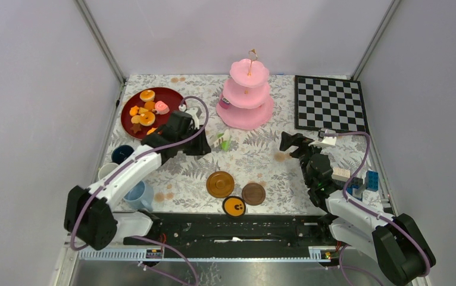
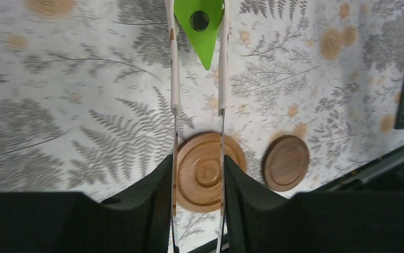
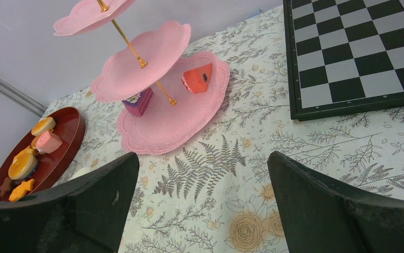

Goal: Serve the afternoon tea
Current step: Place the desert on the desert table.

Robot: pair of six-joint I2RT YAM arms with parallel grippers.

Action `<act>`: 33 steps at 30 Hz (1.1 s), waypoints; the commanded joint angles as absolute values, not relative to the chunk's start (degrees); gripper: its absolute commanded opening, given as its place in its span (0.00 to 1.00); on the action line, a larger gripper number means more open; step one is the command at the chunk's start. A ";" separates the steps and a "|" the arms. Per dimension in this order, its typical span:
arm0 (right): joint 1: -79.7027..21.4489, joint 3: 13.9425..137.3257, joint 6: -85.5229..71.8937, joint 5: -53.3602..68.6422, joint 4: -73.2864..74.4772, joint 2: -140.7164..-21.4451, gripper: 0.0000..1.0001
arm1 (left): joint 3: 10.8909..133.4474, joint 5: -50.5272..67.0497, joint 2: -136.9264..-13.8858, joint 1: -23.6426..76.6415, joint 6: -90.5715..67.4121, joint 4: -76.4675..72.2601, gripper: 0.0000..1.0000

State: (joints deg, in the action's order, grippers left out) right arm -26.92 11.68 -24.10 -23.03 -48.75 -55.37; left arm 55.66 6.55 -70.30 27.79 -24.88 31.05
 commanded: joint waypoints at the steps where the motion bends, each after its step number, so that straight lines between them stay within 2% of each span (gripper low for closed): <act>1: -26.50 11.85 -23.98 -23.73 -51.86 -55.37 1.00 | 54.64 15.78 -73.32 28.04 -33.19 13.60 0.03; 9: -26.46 11.72 -23.95 -23.81 -51.86 -55.11 1.00 | 55.86 17.35 -78.19 27.88 -36.51 6.07 0.02; 19: -26.46 11.86 -23.99 -23.83 -51.86 -55.33 0.99 | 56.24 27.97 -86.74 23.16 -45.55 -5.89 0.02; 33: -26.46 12.04 -23.99 -23.77 -51.86 -55.66 0.99 | 56.41 30.00 -98.33 22.42 -55.25 -22.59 0.02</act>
